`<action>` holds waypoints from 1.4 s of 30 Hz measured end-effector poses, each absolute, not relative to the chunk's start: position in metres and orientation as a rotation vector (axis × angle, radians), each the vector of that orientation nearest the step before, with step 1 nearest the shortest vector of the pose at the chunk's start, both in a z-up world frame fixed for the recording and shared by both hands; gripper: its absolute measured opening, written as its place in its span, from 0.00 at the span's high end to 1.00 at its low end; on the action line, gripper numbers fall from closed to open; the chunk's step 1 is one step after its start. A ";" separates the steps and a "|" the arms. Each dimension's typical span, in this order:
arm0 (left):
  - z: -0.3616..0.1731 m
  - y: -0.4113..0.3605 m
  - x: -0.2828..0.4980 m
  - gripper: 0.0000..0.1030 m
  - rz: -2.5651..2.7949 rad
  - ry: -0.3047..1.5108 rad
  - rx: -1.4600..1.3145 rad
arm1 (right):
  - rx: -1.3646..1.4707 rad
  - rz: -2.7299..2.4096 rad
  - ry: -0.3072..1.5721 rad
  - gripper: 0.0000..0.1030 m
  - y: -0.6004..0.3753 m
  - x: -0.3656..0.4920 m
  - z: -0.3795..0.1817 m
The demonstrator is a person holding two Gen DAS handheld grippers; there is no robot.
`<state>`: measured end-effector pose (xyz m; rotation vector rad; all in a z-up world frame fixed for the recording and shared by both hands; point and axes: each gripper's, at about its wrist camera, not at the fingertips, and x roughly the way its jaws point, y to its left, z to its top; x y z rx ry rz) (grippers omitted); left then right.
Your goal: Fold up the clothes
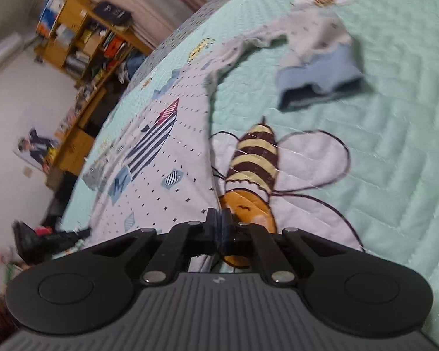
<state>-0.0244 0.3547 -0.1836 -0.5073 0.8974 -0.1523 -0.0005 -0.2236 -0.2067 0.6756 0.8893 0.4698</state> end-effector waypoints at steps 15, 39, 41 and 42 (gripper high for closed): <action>-0.175 0.346 -0.064 0.29 -0.183 0.894 -0.566 | 0.648 0.543 0.922 0.48 -0.222 -0.029 -0.199; -0.176 0.332 -0.087 0.21 -0.196 0.947 -0.584 | 0.836 0.567 0.935 0.71 -0.241 -0.042 -0.221; -0.175 0.320 -0.086 0.18 -0.198 0.957 -0.526 | 0.817 0.584 0.940 0.70 -0.234 -0.039 -0.220; -0.174 0.314 -0.084 0.20 -0.201 0.961 -0.494 | 0.804 0.592 0.942 0.70 -0.230 -0.037 -0.219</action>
